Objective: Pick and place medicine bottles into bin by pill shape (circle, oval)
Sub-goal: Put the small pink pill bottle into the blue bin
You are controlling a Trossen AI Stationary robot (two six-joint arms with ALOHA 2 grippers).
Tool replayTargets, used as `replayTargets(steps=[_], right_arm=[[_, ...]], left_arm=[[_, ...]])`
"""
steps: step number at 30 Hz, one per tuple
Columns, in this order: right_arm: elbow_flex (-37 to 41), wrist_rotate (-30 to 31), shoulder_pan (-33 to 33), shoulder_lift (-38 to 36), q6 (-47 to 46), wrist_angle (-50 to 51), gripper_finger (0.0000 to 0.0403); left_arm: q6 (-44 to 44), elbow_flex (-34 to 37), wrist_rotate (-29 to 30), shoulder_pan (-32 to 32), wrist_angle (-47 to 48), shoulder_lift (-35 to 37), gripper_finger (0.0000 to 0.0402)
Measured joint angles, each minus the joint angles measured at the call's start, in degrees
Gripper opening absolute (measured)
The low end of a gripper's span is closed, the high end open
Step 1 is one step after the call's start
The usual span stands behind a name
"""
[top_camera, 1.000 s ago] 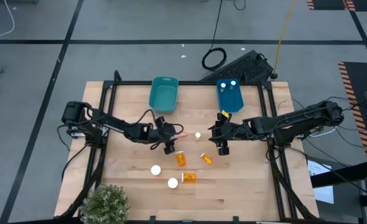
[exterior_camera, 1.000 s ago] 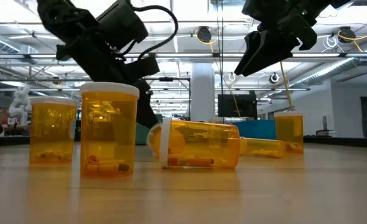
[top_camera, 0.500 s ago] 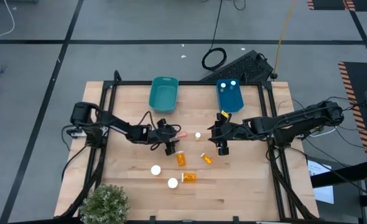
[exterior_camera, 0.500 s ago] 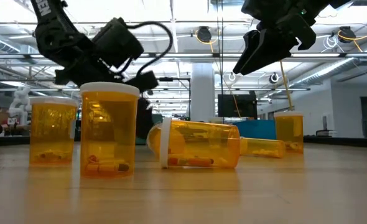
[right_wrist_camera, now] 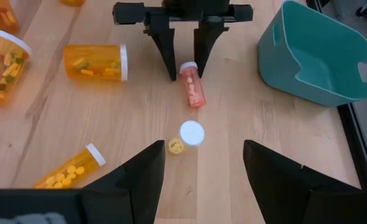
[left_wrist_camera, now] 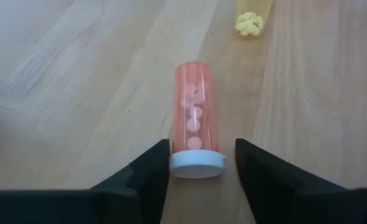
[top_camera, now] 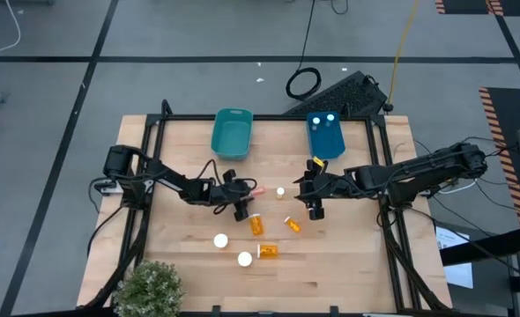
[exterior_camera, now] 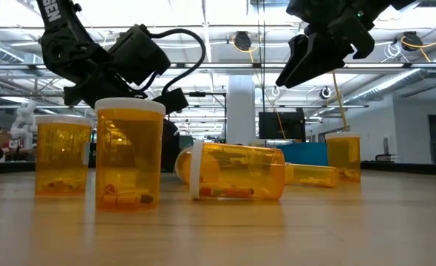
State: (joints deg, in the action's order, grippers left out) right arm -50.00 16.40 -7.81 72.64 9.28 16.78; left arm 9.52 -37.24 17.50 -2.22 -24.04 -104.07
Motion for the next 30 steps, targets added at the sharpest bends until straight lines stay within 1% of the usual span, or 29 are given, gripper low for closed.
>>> replayTargets(steps=[4, 7, 10, 15, 20, 23, 25, 28, 30], right_arm=[[0.00, 0.00, 0.00, 0.00, 0.00, -0.21, 0.0210], [0.00, 0.00, 0.00, 0.00, 0.00, -0.27, 0.0210], [0.00, 0.00, 0.00, 0.00, 0.00, -0.28, 0.0210], [0.00, 0.00, 0.00, 0.00, 0.00, -0.65, 0.0210], [-0.02, 0.08, 0.00, 0.03, -1.02, -4.98, 0.0210], [-0.09, 0.04, 0.00, 0.93, -1.74, -10.64, 0.0210], [-0.09, 0.04, -0.02, 2.40, -2.18, -14.78, 0.0210], [-0.13, 0.04, -0.37, 5.65, -2.59, -20.95, 0.0210], [-1.29, 0.04, -0.53, 8.69, -2.52, -23.03, 0.0212]], left_arm=[[-0.05, 0.03, 0.03, 0.00, 0.07, 0.00, 0.0140], [-0.17, 0.04, 0.21, 0.02, 0.09, -0.02, 0.0124], [-0.19, 0.05, 0.47, 0.03, 0.12, 0.00, 0.0122], [-0.28, 0.22, 0.83, 0.13, 1.49, 1.61, 0.0131], [-0.39, -0.23, -0.03, 0.11, 6.83, 8.03, 0.0125], [-0.52, -0.48, -1.11, 0.07, 10.17, 12.55, 0.0121], [-0.58, -0.66, -2.02, 0.05, 12.78, 16.24, 0.0121], [-0.39, -1.96, -3.77, -0.19, 15.85, 19.98, 0.0120], [-0.20, -3.34, -4.57, -0.63, 19.71, 22.16, 0.0120]])
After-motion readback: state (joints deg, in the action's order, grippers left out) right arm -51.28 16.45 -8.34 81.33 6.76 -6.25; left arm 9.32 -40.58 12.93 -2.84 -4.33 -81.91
